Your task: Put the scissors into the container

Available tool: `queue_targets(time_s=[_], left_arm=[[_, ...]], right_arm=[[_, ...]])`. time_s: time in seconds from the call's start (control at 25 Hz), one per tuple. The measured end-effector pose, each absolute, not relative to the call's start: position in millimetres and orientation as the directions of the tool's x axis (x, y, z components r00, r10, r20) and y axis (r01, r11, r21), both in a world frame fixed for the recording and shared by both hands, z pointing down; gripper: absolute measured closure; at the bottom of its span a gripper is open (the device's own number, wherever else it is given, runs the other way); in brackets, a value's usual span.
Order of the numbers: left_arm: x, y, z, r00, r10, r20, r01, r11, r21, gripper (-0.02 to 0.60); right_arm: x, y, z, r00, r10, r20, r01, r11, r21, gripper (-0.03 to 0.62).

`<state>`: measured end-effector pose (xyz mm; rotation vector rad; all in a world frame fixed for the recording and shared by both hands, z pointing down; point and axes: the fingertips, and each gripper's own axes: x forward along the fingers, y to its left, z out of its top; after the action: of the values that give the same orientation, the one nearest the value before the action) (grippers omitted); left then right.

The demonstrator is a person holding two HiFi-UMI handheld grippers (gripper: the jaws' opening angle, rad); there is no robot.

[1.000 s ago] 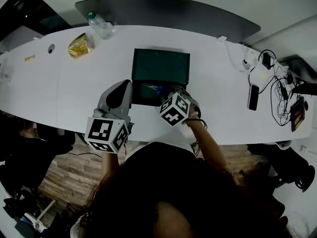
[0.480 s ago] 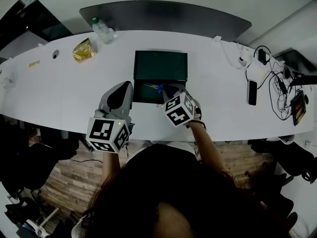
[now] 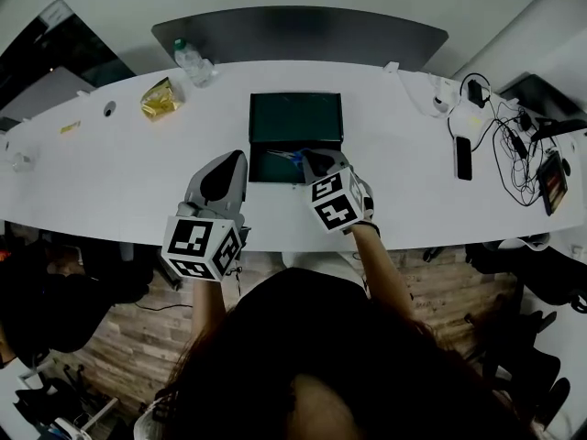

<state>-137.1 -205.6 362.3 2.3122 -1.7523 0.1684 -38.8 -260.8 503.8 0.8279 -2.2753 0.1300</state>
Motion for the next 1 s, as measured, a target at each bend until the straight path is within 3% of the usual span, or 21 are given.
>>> queue_targets(time_s=[1.0], left_arm=[[-120.3,-105.1,327.3,0.341,-0.924,0.174,-0.94,-0.335,0.064,0.569]], right_arm=[[-26.1,-164.6,397.9,-0.573,-0.739,0.353,-0.746,0.649,0.148,0.585]])
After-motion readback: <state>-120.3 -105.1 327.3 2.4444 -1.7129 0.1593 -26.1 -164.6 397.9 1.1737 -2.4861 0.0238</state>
